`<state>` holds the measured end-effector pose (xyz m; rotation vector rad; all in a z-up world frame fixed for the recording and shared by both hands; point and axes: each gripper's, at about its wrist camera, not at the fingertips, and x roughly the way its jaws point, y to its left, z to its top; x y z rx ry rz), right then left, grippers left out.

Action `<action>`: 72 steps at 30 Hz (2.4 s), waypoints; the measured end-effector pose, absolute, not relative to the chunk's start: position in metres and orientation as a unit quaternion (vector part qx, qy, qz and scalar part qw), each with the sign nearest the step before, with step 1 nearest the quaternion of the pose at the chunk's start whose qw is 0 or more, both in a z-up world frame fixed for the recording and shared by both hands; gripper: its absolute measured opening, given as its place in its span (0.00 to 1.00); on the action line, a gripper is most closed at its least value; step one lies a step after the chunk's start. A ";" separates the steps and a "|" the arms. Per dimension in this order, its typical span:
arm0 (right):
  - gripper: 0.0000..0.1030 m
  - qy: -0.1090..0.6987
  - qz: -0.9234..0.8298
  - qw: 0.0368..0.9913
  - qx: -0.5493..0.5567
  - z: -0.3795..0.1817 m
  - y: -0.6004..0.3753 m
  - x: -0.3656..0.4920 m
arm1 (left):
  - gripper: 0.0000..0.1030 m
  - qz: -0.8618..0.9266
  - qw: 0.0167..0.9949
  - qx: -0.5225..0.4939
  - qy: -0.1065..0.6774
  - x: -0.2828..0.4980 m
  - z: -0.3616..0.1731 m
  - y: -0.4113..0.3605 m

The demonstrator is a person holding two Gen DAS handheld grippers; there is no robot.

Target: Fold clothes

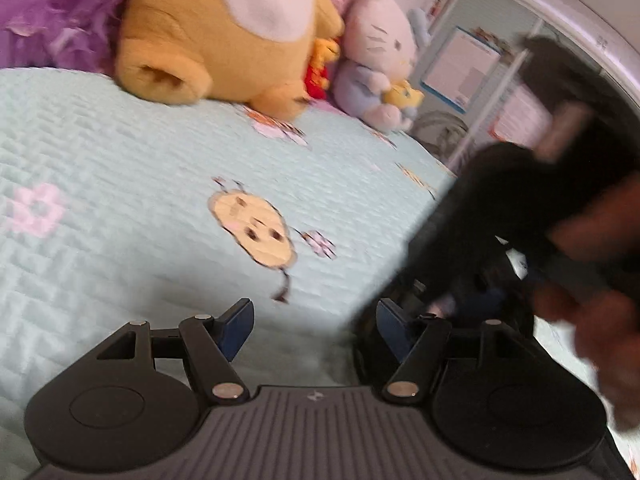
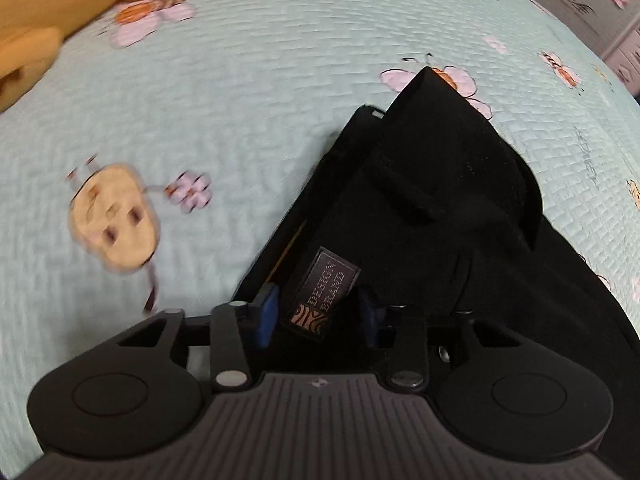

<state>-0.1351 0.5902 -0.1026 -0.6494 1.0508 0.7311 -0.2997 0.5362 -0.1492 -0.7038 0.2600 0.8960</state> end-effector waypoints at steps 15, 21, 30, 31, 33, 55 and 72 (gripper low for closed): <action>0.39 0.319 0.384 0.851 -0.165 -0.023 0.516 -0.111 | 0.69 0.326 0.900 -0.284 0.060 -0.283 -0.133 0.516; 0.41 0.369 0.347 0.861 -0.040 -0.056 0.505 -0.008 | 0.69 0.266 0.934 -0.228 0.068 -0.248 -0.131 0.495; 0.42 0.428 0.470 0.758 -0.146 -0.129 0.534 -0.049 | 0.69 0.259 0.936 -0.228 0.075 -0.237 -0.139 0.499; 0.42 0.419 0.474 0.764 -0.120 -0.120 0.527 -0.045 | 0.69 0.254 0.935 -0.234 0.076 -0.236 -0.140 0.501; 0.47 0.387 0.487 0.780 -0.071 -0.099 0.509 -0.038 | 0.70 0.247 0.937 -0.234 0.076 -0.236 -0.141 0.501; 0.77 0.406 0.487 0.773 -0.033 -0.141 0.534 0.021 | 0.70 0.290 0.922 -0.211 0.149 -0.213 -0.160 0.486; 0.71 0.377 0.467 0.793 0.107 -0.128 0.410 0.025 | 0.71 0.289 0.924 -0.196 0.156 -0.211 -0.161 0.482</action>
